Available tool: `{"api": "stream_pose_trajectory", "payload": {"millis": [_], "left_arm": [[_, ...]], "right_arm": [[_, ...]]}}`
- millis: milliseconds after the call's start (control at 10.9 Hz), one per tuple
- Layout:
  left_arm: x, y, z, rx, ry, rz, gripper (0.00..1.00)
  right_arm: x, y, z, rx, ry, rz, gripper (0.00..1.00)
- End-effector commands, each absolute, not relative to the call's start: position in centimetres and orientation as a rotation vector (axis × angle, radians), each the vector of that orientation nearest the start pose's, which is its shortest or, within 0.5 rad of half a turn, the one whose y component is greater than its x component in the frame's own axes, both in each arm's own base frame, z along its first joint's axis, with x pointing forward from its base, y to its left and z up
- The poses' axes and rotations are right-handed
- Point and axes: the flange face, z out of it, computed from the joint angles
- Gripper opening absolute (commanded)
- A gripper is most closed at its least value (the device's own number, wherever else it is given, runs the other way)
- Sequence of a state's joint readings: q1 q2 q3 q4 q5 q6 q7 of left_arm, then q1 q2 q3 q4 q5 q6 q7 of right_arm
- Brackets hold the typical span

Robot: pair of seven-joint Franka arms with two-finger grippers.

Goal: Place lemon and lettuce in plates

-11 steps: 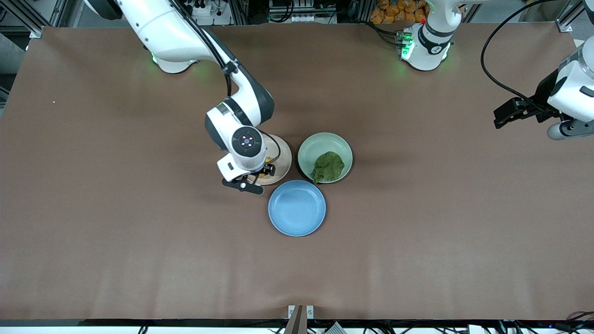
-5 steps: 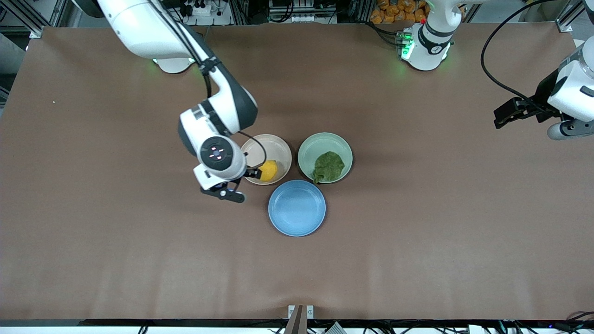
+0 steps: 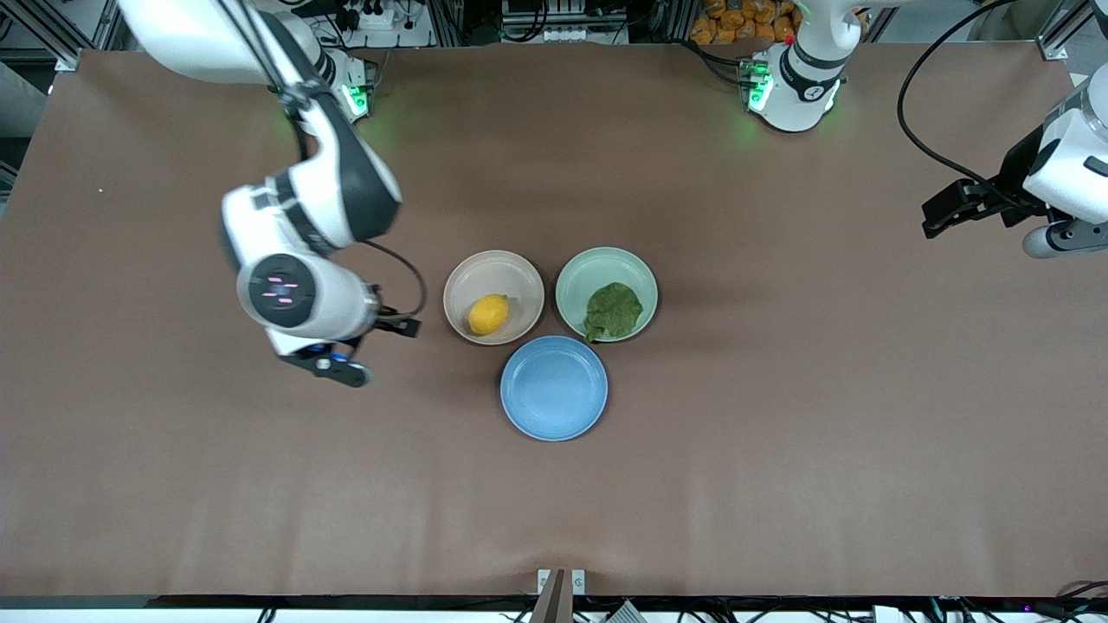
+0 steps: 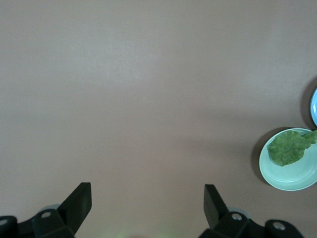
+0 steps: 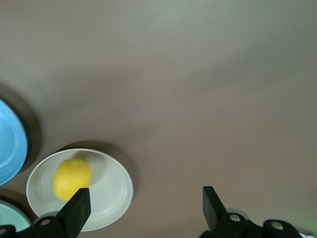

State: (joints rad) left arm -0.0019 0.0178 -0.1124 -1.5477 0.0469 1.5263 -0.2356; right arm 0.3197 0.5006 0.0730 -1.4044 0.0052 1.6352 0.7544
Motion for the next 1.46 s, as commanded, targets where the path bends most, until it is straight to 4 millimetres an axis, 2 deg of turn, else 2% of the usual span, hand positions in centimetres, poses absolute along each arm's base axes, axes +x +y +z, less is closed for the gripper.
{"api": "stream_pose_trajectory", "payload": {"millis": [0,183,365,548,731,914,1096,1188,1371], "left_arm": [[54.5,-5.7,62.5,-3.099,-0.184,0.043,1.0],[54.5,-5.7,62.5,-3.099,-0.184,0.043,1.0],[54.5,-5.8,62.7,-3.1,-0.182,0.039,1.0],[54.5,-5.8,62.7,-3.098,-0.182,0.036,1.0],[54.5,-5.9,62.7,-3.099,-0.18,0.036,1.0],[54.3,-6.3,62.9,-3.099,-0.171,0.036,1.0],[54.0,-6.8,64.0,-3.099,-0.15,0.004,1.0],[53.9,-6.5,64.3,-3.1,-0.141,-0.005,1.0],[53.8,-6.6,64.1,-3.098,-0.155,0.009,1.0]], "right_arm": [[62.3,19.2,44.3,-3.132,0.607,0.411,1.0],[62.9,15.0,47.1,-3.128,0.519,0.407,1.0],[63.4,10.6,49.9,-3.127,0.322,0.399,1.0],[63.3,7.6,51.8,-3.125,0.255,0.381,1.0],[62.9,3.5,54.2,-3.124,0.209,0.321,1.0],[62.5,0.3,55.8,-3.159,0.233,0.277,1.0],[61.3,-2.0,59.0,-3.202,0.272,0.2,1.0],[60.4,-2.9,58.9,-3.199,0.205,0.275,1.0],[59.4,-3.1,58.9,-3.2,0.18,0.304,1.0]]}}
